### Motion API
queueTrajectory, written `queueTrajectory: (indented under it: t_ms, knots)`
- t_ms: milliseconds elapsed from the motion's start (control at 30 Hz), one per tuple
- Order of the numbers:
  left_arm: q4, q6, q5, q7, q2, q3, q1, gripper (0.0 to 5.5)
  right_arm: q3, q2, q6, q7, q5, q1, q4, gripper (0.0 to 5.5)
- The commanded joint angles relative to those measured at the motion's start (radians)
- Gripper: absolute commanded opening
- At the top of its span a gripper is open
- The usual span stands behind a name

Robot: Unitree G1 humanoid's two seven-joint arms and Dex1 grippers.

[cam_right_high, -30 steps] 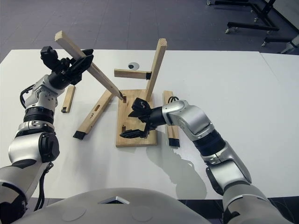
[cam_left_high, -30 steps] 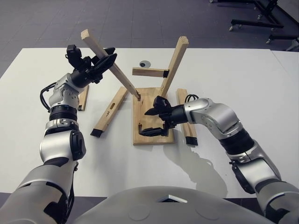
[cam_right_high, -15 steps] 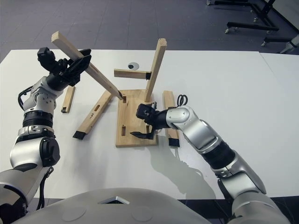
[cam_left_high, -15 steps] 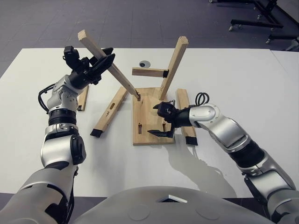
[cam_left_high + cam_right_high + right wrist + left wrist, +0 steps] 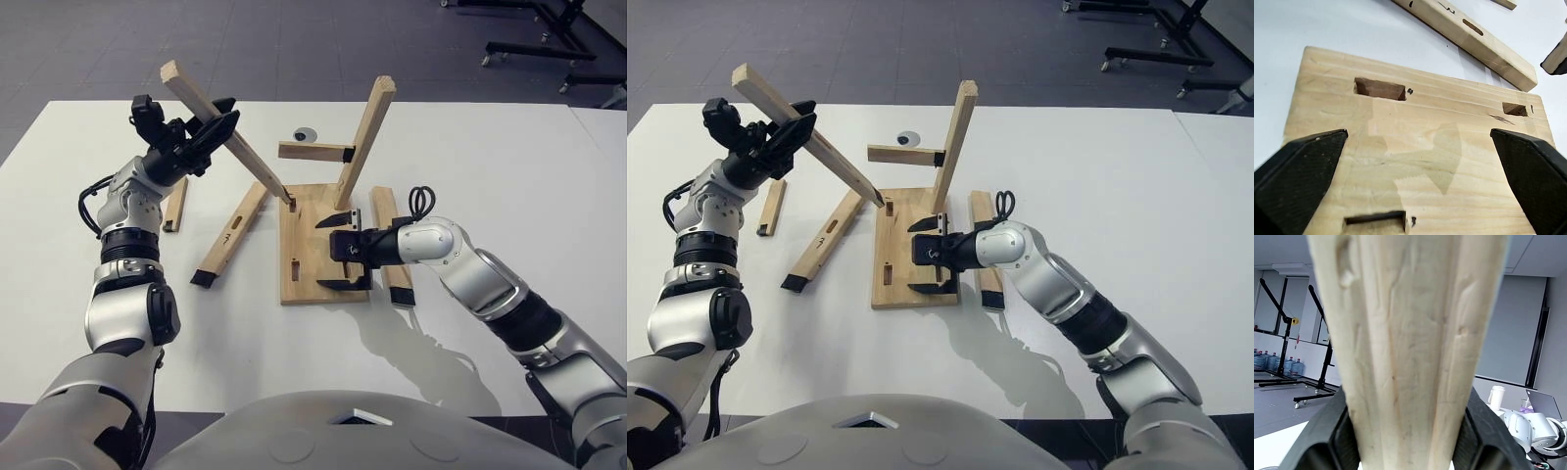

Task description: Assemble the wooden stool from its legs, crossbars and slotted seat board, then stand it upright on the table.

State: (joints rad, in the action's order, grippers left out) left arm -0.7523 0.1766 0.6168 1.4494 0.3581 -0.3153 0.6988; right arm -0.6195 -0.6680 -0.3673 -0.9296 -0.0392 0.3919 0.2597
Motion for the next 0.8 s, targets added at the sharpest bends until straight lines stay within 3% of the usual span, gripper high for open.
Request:
queueTrajectory:
  t_ms: [33, 367, 800]
  knots:
    - [0.024, -0.003, -0.007, -0.005, -0.003, 0.010, -0.022, 2.09, -0.041, -0.046, -0.017, -0.033, -0.091, -0.024, -0.056, 5.38]
    - [0.047, 0.001, -0.006, -0.014, -0.003, 0.015, -0.045, 2.09, -0.044, -0.153, -0.008, -0.118, -0.124, -0.092, 0.001, 5.38]
    - [0.023, -0.029, -0.030, -0.018, -0.050, 0.055, -0.018, 2.09, -0.043, -0.178, 0.004, -0.161, -0.103, -0.127, 0.043, 5.38]
